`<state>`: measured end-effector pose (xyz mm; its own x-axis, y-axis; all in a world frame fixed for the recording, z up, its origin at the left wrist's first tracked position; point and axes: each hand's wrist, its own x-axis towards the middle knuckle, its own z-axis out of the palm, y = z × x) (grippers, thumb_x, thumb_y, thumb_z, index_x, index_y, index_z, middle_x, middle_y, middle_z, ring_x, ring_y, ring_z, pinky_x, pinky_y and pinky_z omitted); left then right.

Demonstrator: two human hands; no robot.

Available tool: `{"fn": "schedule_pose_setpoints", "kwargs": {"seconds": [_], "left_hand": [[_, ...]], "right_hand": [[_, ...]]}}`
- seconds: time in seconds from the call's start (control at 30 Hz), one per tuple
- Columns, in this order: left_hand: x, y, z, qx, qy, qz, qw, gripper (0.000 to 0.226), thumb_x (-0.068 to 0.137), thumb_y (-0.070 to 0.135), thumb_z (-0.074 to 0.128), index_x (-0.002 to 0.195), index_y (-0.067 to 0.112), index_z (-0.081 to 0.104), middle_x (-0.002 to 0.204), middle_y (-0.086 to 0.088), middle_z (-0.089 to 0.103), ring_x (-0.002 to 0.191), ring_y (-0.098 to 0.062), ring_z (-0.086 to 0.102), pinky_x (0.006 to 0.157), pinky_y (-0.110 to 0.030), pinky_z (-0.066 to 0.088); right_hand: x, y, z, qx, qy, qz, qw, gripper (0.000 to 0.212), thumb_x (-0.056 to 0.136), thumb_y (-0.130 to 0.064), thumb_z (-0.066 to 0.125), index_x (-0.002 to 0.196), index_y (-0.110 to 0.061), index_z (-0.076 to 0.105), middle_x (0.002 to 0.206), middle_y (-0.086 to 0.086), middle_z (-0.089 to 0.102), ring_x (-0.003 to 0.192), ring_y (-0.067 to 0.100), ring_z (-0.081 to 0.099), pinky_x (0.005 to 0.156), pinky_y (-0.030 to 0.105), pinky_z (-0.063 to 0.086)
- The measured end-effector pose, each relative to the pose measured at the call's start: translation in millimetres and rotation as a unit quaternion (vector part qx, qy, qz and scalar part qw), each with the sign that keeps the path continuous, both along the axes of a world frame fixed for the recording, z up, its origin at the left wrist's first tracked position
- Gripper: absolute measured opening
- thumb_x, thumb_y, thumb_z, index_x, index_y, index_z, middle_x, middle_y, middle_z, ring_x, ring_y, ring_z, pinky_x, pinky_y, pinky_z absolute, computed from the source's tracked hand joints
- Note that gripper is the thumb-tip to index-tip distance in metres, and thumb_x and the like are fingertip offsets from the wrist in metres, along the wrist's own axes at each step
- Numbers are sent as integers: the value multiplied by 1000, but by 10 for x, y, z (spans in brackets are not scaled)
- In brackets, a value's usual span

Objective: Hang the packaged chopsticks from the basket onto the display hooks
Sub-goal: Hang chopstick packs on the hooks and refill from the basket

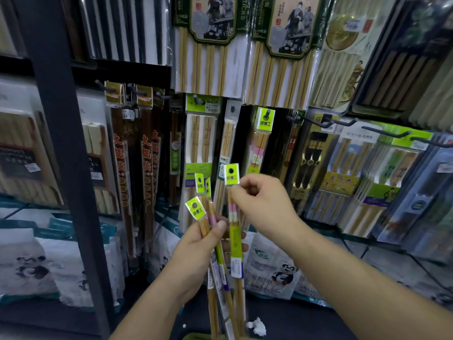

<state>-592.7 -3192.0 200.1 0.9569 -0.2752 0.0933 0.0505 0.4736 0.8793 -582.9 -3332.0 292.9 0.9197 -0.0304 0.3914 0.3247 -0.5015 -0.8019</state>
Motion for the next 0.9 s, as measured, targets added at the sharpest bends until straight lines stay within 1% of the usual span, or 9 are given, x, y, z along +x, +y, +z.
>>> {"fn": "schedule_pose_setpoints", "kwargs": {"seconds": [0.1, 0.17, 0.23, 0.27, 0.4, 0.5, 0.7, 0.83, 0.9], "left_hand": [[26, 10, -15, -10, 16, 20, 1000, 32, 92, 27, 62, 112, 2, 57, 86, -18, 76, 71, -31, 75, 61, -40, 62], [37, 28, -29, 23, 9, 35, 999, 23, 101, 24, 58, 110, 3, 56, 80, -14, 73, 66, -29, 73, 63, -41, 62], [45, 40, -32, 68, -3, 57, 996, 18, 105, 24, 54, 105, 7, 56, 74, -9, 71, 61, -26, 69, 64, -38, 62], [47, 44, -34, 83, -9, 64, 994, 18, 106, 25, 54, 103, 8, 56, 72, -8, 70, 59, -24, 67, 65, -36, 61], [34, 36, -25, 95, -17, 55, 994, 17, 106, 24, 53, 102, 8, 56, 69, -5, 65, 55, -20, 60, 70, -44, 60], [11, 20, -4, 75, -7, 51, 996, 16, 106, 21, 53, 101, 6, 56, 64, -3, 58, 52, -18, 56, 62, -39, 60], [-27, 22, 30, 68, 3, 49, 996, 32, 105, 33, 51, 111, 4, 60, 62, -1, 53, 47, -15, 48, 46, -31, 48], [-22, 34, 31, 46, 6, 45, 998, 29, 106, 33, 50, 117, 10, 65, 65, -3, 54, 48, -15, 47, 45, -30, 45], [-11, 36, 30, 43, 7, 37, 998, 28, 106, 30, 51, 123, 12, 65, 68, -5, 57, 49, -16, 48, 47, -31, 46]], "right_hand": [[5, -48, 245, 37, -61, -22, 997, 20, 92, -14, 63, 73, -9, 65, 56, -7, 60, 53, 5, 53, 50, 19, 46], [21, -95, 426, 67, -100, -33, 992, 23, 96, -18, 62, 75, -11, 65, 62, -2, 60, 60, 14, 60, 58, 32, 53], [48, -138, 571, 82, -130, -43, 987, 28, 100, -24, 59, 78, -6, 65, 72, 14, 63, 71, 33, 65, 68, 47, 57], [67, -155, 624, 88, -138, -48, 985, 31, 101, -25, 57, 79, -4, 65, 77, 20, 64, 74, 37, 64, 68, 49, 56], [159, -193, 730, 118, -127, -69, 983, 31, 102, -23, 56, 78, -8, 68, 75, 17, 67, 62, 14, 64, 61, 26, 51], [226, -196, 748, 127, -101, -82, 983, 30, 101, -23, 56, 79, -6, 68, 70, 9, 64, 60, 11, 58, 63, 29, 48], [280, -210, 697, 95, -98, -105, 985, 35, 99, -24, 56, 83, 7, 63, 80, 29, 62, 60, 10, 65, 65, 34, 50], [259, -259, 585, 81, -90, -144, 982, 37, 99, -35, 61, 78, -4, 65, 65, 6, 60, 61, 10, 57, 68, 36, 51], [203, -285, 500, 50, -106, -161, 980, 31, 97, -38, 63, 78, -13, 61, 64, -7, 56, 57, -2, 51, 59, 19, 46]]}}
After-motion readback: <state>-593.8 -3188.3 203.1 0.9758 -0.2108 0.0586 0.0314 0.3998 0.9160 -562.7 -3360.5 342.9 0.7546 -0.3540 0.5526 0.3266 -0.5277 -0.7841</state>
